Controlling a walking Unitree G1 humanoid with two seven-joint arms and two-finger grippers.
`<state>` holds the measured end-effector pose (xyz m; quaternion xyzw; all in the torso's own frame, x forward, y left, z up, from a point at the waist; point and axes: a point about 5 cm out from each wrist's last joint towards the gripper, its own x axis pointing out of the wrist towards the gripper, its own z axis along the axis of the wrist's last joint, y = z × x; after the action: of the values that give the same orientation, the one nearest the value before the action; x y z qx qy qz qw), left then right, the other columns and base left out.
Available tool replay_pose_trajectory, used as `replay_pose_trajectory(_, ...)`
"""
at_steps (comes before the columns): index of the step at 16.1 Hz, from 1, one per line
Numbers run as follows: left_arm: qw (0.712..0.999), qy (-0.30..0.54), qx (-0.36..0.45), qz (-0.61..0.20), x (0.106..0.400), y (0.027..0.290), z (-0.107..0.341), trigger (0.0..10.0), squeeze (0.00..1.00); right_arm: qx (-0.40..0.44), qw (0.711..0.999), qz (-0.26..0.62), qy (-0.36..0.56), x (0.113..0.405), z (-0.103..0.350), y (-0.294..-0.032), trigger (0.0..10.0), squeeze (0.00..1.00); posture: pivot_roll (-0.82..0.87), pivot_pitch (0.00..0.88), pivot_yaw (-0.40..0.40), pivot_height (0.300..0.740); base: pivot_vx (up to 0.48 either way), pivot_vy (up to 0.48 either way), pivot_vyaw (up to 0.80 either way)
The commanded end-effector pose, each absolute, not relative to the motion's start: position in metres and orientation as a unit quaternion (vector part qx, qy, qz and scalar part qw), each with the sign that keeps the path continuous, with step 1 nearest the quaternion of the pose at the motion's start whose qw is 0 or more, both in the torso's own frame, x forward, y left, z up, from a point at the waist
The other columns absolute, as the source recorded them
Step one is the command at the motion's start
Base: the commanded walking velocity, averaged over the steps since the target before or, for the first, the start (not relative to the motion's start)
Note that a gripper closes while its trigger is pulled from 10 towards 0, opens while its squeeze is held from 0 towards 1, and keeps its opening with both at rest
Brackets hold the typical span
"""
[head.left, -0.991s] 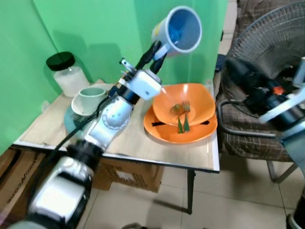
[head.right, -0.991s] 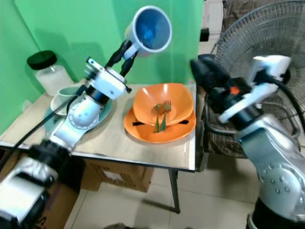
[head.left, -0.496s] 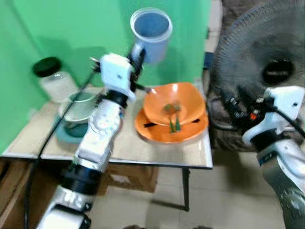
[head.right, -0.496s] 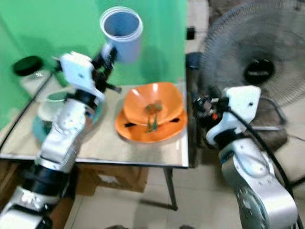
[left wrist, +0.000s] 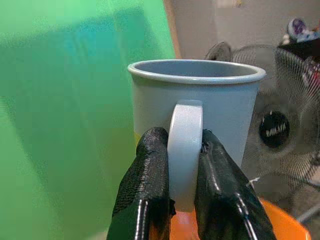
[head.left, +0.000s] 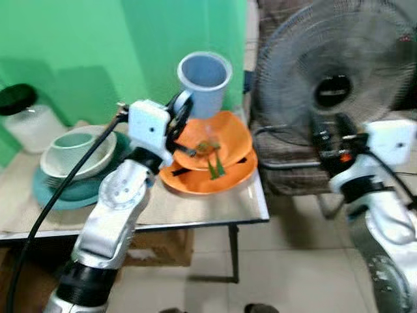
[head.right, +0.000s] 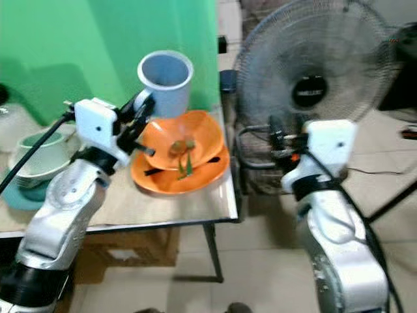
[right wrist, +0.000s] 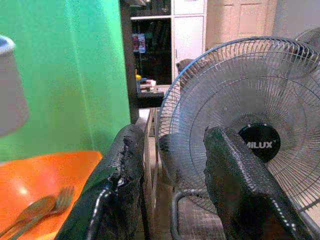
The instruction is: Setting the table
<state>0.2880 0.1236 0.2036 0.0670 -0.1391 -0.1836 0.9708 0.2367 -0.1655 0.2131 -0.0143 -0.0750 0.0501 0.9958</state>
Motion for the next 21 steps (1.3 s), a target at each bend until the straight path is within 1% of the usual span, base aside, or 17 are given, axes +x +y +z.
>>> replay_pose_trajectory(1,0.975,-0.124,0.080,-0.164,0.285,0.134,0.204,10.0,0.00,-0.018,0.994,0.064,-0.084,0.239,0.216,-0.159,10.0,0.00,0.00,0.000,0.042,0.740,0.000,0.000,-0.77)
replay_pose_trajectory(4,0.978,-0.115,0.116,-0.129,0.272,0.148,0.209,10.0,0.00,-0.021,0.992,0.102,-0.077,0.242,0.212,-0.147,10.0,0.00,0.05,0.000,-0.013,0.740,0.000,0.000,-0.78)
replay_pose_trajectory(6,0.982,-0.113,0.106,-0.108,0.268,0.150,0.219,10.0,0.00,-0.040,0.992,0.098,-0.069,0.244,0.208,-0.149,10.0,0.00,0.07,0.000,-0.024,0.740,0.000,0.000,-0.78)
replay_pose_trajectory(7,0.987,-0.110,0.085,-0.083,0.266,0.151,0.222,10.0,0.00,-0.047,0.993,0.090,-0.065,0.243,0.205,-0.151,10.0,0.00,0.07,0.000,-0.021,0.740,0.000,0.000,-0.78)
replay_pose_trajectory(8,0.989,-0.106,0.080,-0.062,0.264,0.153,0.221,10.0,0.00,-0.044,0.994,0.079,-0.062,0.242,0.203,-0.153,10.0,0.00,0.07,0.000,-0.016,0.740,0.000,0.000,-0.78)
replay_pose_trajectory(9,0.989,-0.104,0.095,-0.032,0.263,0.155,0.220,10.0,0.00,-0.042,0.994,0.075,-0.061,0.241,0.203,-0.156,10.0,0.00,0.06,0.000,-0.012,0.740,0.000,0.000,-0.78)
replay_pose_trajectory(10,0.991,-0.082,0.107,0.016,0.265,0.160,0.214,10.0,0.00,-0.043,0.995,0.073,-0.055,0.238,0.203,-0.160,10.0,0.00,0.05,0.000,0.005,0.740,0.000,0.000,-0.80)
replay_pose_trajectory(11,0.992,-0.071,0.103,0.021,0.266,0.159,0.209,10.0,0.00,-0.039,0.996,0.063,-0.057,0.237,0.203,-0.163,10.0,0.00,0.03,0.000,0.014,0.740,0.000,0.000,-0.80)
replay_pose_trajectory(12,0.994,-0.072,0.079,0.023,0.269,0.157,0.208,10.0,0.00,-0.038,0.996,0.050,-0.058,0.238,0.205,-0.166,10.0,0.00,0.01,0.000,0.021,0.740,0.000,0.000,-0.80)
replay_pose_trajectory(13,0.996,-0.084,0.035,0.014,0.274,0.154,0.211,10.0,0.00,-0.032,0.997,0.040,-0.065,0.240,0.210,-0.167,10.0,0.00,0.00,0.000,0.030,0.740,0.000,0.000,0.00)
replay_pose_trajectory(14,0.995,-0.101,0.016,0.016,0.278,0.151,0.216,10.0,0.00,-0.030,0.997,0.036,-0.068,0.241,0.213,-0.168,10.0,0.00,-0.01,0.000,0.033,0.740,0.000,0.000,0.00)
replay_pose_trajectory(15,0.994,-0.109,0.012,0.020,0.279,0.149,0.218,10.0,0.00,-0.031,0.997,0.035,-0.067,0.241,0.212,-0.168,10.0,0.00,-0.01,0.000,0.034,0.740,0.000,0.000,0.00)
replay_pose_trajectory(16,0.990,-0.137,0.025,0.027,0.280,0.145,0.226,10.0,0.00,-0.017,0.997,0.033,-0.064,0.239,0.213,-0.167,10.0,0.00,-0.01,0.000,0.038,0.740,0.000,0.000,-0.80)
replay_pose_trajectory(17,0.991,-0.129,0.027,0.028,0.279,0.144,0.226,10.0,0.00,-0.008,0.998,0.033,-0.061,0.237,0.212,-0.167,10.0,0.00,-0.01,0.000,0.037,0.740,0.000,0.000,-0.80)
replay_pose_trajectory(18,0.994,-0.104,0.037,-0.006,0.277,0.144,0.223,10.0,0.00,0.009,0.998,0.035,-0.057,0.235,0.210,-0.165,10.0,0.00,0.00,0.000,0.033,0.740,0.000,0.000,-0.80)
replay_pose_trajectory(19,0.992,-0.103,0.054,-0.041,0.275,0.145,0.223,10.0,0.00,0.008,0.998,0.034,-0.056,0.235,0.208,-0.162,10.0,0.00,0.01,0.000,0.031,0.740,0.000,0.000,-0.80)
replay_pose_trajectory(21,0.992,-0.088,0.060,-0.066,0.278,0.154,0.215,10.0,0.00,0.013,0.999,0.025,-0.046,0.239,0.203,-0.158,10.0,0.00,0.01,0.000,0.023,0.740,0.000,0.000,-0.80)
